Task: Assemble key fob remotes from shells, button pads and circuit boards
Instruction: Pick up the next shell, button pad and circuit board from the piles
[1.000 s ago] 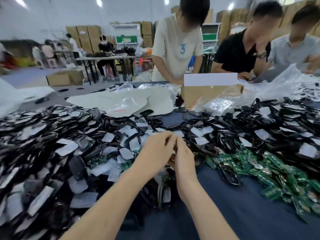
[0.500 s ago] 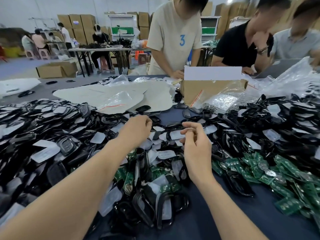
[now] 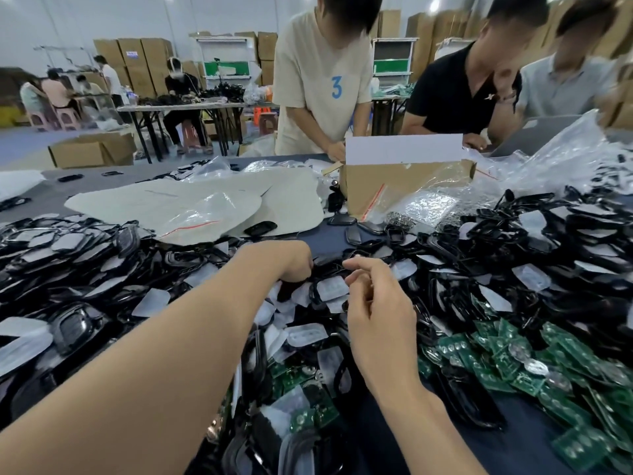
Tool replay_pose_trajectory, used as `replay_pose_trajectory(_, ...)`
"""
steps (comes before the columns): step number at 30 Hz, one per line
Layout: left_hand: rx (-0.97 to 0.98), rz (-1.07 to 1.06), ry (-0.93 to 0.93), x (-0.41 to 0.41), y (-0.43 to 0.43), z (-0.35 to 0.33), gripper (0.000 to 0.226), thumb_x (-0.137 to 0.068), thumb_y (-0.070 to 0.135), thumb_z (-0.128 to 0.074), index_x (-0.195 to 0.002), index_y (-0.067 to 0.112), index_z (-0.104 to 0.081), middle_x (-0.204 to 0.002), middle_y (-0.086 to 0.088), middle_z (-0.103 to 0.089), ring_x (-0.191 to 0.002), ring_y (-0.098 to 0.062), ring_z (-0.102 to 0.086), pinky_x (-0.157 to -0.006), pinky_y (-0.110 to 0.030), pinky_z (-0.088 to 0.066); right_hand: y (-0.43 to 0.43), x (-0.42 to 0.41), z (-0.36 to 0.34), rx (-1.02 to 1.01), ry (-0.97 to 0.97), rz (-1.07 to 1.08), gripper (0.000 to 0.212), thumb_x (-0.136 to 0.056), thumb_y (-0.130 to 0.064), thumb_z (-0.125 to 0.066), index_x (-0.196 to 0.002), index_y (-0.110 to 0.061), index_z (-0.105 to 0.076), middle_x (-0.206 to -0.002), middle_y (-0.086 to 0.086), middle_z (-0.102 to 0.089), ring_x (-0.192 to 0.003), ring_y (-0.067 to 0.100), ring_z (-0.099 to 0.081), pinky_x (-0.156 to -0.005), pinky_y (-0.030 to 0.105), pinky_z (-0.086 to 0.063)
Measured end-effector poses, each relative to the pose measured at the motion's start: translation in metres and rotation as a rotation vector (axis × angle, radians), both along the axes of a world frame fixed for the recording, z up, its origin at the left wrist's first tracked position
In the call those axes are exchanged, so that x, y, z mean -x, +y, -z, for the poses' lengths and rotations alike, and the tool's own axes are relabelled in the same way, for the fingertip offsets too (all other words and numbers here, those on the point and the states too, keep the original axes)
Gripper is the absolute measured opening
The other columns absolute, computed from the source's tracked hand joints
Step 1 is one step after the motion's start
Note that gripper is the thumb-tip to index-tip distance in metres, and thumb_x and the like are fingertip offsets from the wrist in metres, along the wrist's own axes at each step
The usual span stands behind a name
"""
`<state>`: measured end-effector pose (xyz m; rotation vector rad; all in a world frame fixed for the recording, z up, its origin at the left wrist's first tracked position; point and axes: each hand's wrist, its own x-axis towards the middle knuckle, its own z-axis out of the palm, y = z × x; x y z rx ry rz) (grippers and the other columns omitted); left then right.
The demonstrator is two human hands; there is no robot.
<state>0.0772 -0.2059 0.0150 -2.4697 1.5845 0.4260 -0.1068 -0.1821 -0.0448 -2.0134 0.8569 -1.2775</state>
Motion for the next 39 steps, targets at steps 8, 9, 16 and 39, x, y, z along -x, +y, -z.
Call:
replay_pose_trajectory(8,0.071,0.061,-0.256,-0.005,0.015,0.004,0.021,-0.095,0.013,-0.048,-0.111,0.011,-0.062,-0.104,-0.008,-0.063,-0.085,-0.026,-0.059,-0.078,-0.036,-0.052,0.003,0.002,-0.002,0.071,0.057,-0.016,0.027,-0.098,-0.026,-0.038,-0.113,-0.026,-0.061,-0.100,-0.015,-0.061,-0.095,-0.007,-0.050,-0.076,0.010,-0.039)
replay_pose_trajectory(9,0.104,0.062,-0.283,-0.007,0.018,0.004,0.019,-0.093,0.006,-0.049,-0.106,0.009,-0.063,-0.098,-0.008,-0.061,-0.076,-0.024,-0.055,-0.068,-0.032,-0.048,0.003,0.003,-0.002,0.064,0.052,-0.015,0.028,-0.097,-0.026,-0.037,-0.113,-0.027,-0.061,-0.099,-0.016,-0.060,-0.094,-0.007,-0.051,-0.075,0.010,-0.040)
replay_pose_trajectory(16,0.593,-0.086,0.078,-0.022,0.051,-0.004,0.037,-0.096,0.006,-0.053,-0.132,0.012,-0.059,-0.130,-0.011,-0.063,-0.108,-0.024,-0.059,-0.088,-0.028,-0.048,-0.002,0.002,-0.001,-0.061,-0.060,-0.021,0.026,-0.101,-0.018,-0.044,-0.107,-0.039,-0.058,-0.091,-0.020,-0.062,-0.078,0.006,-0.060,-0.062,0.017,-0.044)
replay_pose_trajectory(39,1.162,0.160,0.155,0.085,0.130,0.042,0.043,-0.095,0.007,-0.062,-0.136,0.019,-0.056,-0.110,0.010,-0.059,-0.106,-0.011,-0.055,-0.092,-0.022,-0.043,0.013,-0.006,-0.019,-1.074,-0.468,-0.742,0.032,-0.107,-0.022,-0.046,-0.115,-0.003,-0.070,-0.100,0.010,-0.074,-0.082,0.017,-0.071,-0.071,0.028,-0.059)
